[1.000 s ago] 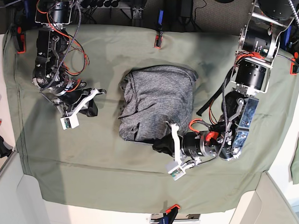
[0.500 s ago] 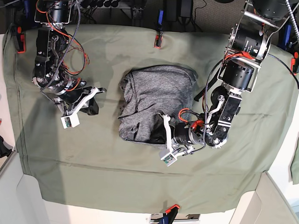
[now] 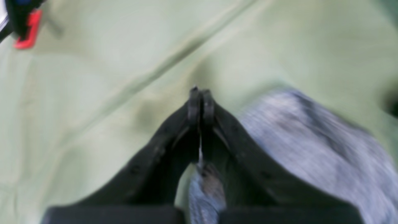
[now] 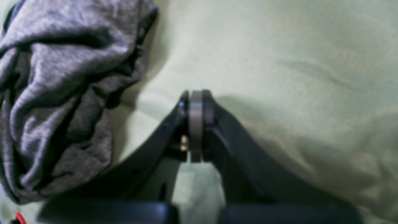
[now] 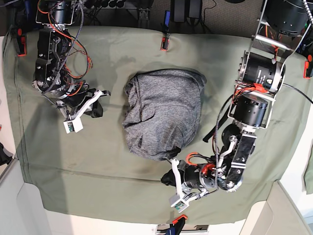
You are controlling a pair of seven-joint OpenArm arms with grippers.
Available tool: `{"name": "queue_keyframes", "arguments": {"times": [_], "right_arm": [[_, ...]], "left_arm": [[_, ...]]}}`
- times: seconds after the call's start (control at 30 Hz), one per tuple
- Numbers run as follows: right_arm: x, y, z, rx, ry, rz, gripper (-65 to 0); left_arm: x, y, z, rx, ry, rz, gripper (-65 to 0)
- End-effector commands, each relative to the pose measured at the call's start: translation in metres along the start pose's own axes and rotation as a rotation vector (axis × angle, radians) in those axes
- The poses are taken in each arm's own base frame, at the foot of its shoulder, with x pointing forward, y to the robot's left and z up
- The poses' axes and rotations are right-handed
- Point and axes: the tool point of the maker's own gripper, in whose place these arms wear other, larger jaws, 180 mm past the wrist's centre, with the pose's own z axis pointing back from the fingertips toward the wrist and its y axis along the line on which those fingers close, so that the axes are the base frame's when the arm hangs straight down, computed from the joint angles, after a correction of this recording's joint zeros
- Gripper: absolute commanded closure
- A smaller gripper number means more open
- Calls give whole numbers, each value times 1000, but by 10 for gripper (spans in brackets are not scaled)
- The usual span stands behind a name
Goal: Fold the T-shirt properly
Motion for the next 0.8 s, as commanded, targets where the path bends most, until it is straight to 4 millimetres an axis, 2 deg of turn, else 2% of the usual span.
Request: {"name": "queue_keyframes", "arguments": {"times": [0.0, 0.07, 0.23, 0.3, 0.43, 0.63, 0.77], "right_arm": [[22, -3, 5, -1, -66, 7, 0], [21, -8, 8, -9, -75, -14, 0], [14, -16, 33, -18, -107, -50, 0], [13, -21, 48, -36, -120, -32, 0], [11, -31, 78, -61, -130, 7, 0], [-24, -33, 113, -80, -60, 7, 0], [-37, -38, 137, -100, -59, -22, 0]], "left_arm": [[28, -1, 14, -22, -73, -34, 0], [13, -9, 30, -65, -71, -8, 0], [-64, -14, 76, -33, -4, 5, 0], [-85, -17, 97, -13, -2, 22, 0], [-106, -16, 140, 69, -18, 31, 0], [-161, -32, 198, 149, 29, 139, 0], [-169, -39, 235, 217, 17, 160, 0]]}}
